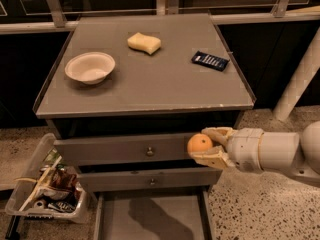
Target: Place orange into bottom drawer
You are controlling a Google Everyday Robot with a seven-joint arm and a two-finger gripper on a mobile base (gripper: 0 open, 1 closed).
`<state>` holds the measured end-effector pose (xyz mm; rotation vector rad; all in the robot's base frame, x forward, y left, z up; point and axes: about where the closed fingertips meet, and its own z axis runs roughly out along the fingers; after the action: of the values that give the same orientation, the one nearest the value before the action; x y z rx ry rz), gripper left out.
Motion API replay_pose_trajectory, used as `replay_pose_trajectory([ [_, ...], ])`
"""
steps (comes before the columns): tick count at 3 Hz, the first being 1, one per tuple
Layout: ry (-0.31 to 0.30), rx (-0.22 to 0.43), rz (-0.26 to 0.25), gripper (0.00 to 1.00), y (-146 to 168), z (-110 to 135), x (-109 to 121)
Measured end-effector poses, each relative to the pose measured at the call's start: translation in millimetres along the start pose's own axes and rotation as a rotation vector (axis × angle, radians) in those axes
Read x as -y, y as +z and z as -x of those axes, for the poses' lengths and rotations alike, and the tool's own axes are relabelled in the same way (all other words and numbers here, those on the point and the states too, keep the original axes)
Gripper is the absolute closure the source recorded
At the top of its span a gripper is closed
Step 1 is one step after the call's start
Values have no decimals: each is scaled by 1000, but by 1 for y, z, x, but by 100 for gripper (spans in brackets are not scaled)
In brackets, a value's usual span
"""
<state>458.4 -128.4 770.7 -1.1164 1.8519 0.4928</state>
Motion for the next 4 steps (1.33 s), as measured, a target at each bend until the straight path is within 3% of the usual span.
replay_pose_trajectory([
  [2,106,26,76,100,50,-76,-26],
  [3,129,57,149,100,73,-114,-33],
  [4,182,77,203,100,103,-171,-36],
])
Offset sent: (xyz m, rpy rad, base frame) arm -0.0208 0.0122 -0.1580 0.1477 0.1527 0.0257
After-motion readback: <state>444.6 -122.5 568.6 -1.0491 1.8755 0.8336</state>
